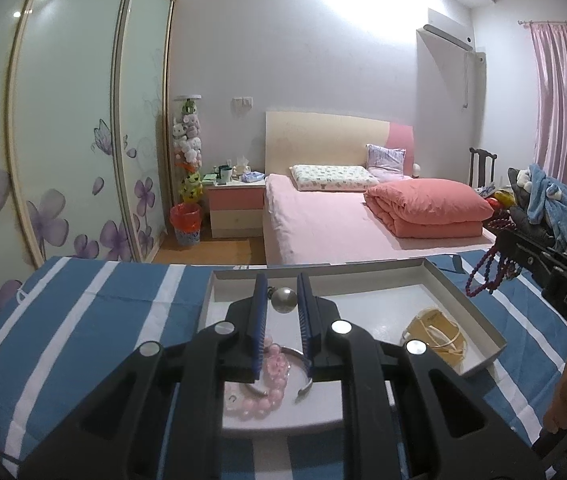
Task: Organize jewelry
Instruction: 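Open the left tool over the tray while the right tool releases the dark bracelet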
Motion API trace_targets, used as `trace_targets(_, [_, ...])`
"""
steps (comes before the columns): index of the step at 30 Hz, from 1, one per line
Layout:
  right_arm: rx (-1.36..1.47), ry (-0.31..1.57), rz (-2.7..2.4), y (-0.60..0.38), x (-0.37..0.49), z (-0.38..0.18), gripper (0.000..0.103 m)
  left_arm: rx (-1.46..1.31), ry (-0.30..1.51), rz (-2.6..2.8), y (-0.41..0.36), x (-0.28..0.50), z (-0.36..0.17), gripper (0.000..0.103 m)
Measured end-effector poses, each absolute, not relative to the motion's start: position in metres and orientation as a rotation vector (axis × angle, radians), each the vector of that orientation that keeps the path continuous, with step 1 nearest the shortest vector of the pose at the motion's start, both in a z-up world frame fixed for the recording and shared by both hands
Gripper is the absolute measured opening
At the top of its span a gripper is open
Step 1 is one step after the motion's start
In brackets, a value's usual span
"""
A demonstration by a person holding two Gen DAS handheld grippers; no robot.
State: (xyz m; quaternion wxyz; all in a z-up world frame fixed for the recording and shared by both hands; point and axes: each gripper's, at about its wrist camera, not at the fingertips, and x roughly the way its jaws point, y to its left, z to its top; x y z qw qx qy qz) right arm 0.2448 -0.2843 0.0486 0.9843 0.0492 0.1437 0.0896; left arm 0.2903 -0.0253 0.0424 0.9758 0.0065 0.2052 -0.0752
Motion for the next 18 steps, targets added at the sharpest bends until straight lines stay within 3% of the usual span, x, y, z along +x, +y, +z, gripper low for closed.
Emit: trace_targets(18, [0.126,0.439,0.215,-0.278,0.281,0.019,0.011,0.007,0.521,-0.165,-0.037,0.341,0.002,0.016])
